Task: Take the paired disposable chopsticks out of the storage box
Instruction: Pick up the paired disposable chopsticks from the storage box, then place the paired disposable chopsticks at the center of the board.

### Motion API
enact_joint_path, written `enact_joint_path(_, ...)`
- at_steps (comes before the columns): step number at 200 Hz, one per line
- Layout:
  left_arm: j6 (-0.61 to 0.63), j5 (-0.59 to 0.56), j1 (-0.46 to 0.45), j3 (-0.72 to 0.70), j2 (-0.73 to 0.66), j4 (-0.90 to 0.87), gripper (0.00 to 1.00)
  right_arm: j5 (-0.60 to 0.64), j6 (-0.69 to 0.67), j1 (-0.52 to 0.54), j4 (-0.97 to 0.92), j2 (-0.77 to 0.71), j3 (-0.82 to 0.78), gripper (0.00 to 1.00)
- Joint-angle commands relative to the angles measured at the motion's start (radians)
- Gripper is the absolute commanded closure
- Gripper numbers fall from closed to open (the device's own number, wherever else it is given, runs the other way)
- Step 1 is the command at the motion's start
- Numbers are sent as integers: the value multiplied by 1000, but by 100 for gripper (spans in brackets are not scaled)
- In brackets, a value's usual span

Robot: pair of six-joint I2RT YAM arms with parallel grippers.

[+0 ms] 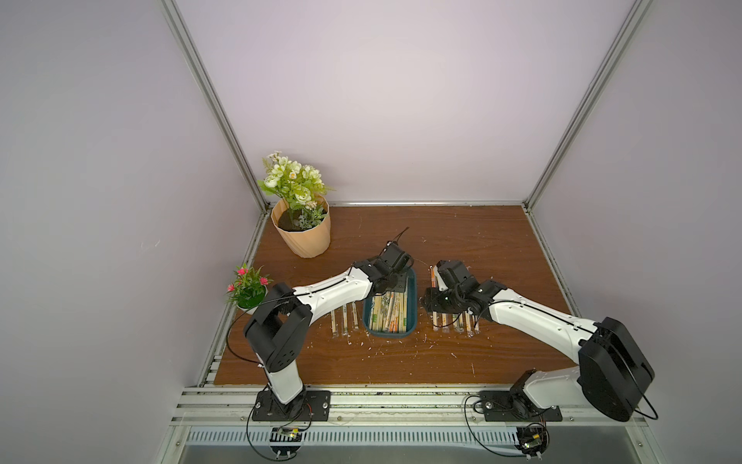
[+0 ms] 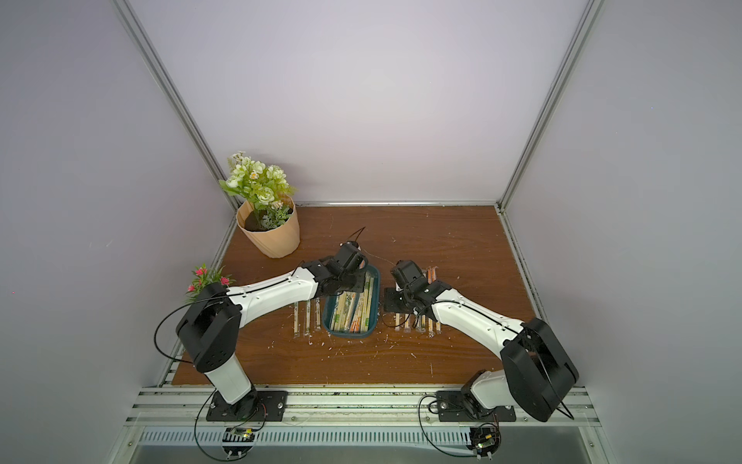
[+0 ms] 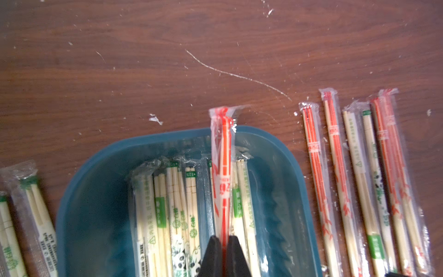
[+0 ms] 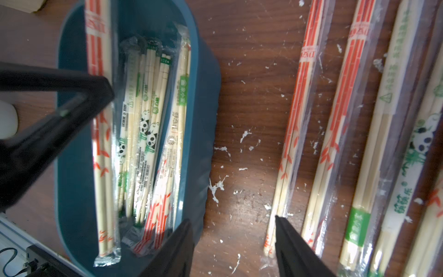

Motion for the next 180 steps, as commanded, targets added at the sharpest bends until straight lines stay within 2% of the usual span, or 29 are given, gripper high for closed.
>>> enact_joint_path(1,17,39,46,-34,-50,32,99,20,-14,-4,-6,-15,19,41)
enact_joint_path(32,18,73,87,-89,-122,78,100,18,-14,-2,-7,-14,21,41)
enact_joint_path(80,40,-118,133,-108,-230,-57,100,15,-17,-3,-7,-9,33,41)
enact_joint_path(102,58,-167,185,-152,-285,-101,99,14,-20,-2,-7,-8,37,41)
enact_joint_path(147,83,-196,352,-286,-352,-139,99,12,-23,-2,-7,-12,35,41)
enact_joint_path(180,98,-272,391,-345,-346,-115,100,12,-25,-4,-5,-17,33,41)
